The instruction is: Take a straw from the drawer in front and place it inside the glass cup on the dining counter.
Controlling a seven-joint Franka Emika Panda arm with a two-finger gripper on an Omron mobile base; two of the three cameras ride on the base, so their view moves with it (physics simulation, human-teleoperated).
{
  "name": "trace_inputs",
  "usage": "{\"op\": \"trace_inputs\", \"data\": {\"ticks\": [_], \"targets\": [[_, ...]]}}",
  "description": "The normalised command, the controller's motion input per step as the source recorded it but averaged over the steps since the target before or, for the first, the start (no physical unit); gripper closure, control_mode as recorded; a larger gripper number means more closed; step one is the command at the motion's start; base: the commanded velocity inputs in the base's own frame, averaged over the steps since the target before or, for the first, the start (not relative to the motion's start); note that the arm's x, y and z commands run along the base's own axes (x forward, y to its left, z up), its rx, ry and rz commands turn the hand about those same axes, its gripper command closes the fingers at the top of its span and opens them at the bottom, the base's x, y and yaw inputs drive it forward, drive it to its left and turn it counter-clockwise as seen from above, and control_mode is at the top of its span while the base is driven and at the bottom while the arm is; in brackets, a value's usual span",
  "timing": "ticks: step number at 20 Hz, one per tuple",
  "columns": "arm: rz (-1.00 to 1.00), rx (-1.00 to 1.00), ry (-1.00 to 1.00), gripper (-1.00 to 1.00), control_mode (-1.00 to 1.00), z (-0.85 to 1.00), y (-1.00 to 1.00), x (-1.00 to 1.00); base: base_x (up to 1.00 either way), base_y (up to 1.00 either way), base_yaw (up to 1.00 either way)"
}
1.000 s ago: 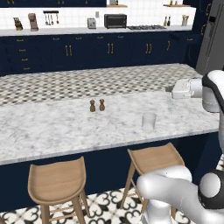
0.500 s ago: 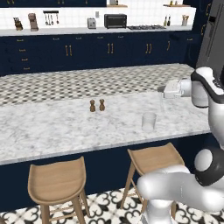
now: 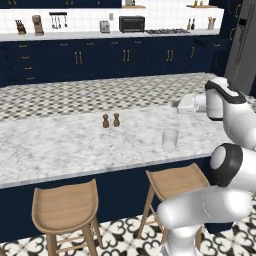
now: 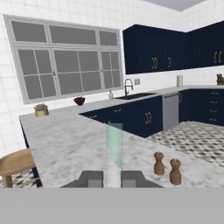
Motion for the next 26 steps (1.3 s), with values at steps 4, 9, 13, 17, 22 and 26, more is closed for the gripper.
{"op": "trace_inputs", "data": {"ticks": [4, 9, 13, 17, 22, 26], "targets": [[0.00, 0.00, 0.00, 1.00, -1.00, -0.42, 0.00, 0.63, 0.00, 0.00, 0.00], [0.00, 0.00, 0.00, 1.00, -1.00, -0.37, -0.01, 0.52, 0.00, 0.00, 0.00], [0.00, -0.01, 0.00, 1.00, -1.00, -0.32, -0.06, 0.38, 0.00, 0.00, 0.00], [0.00, -0.01, 0.00, 1.00, -1.00, -0.26, -0.12, 0.19, 0.00, 0.00, 0.00], [0.00, -0.02, 0.00, 1.00, -1.00, -0.28, -0.06, 0.21, 0.00, 0.00, 0.00], [0.00, -0.01, 0.00, 1.00, -1.00, -0.32, -0.01, 0.16, 0.00, 0.00, 0.00]]}}
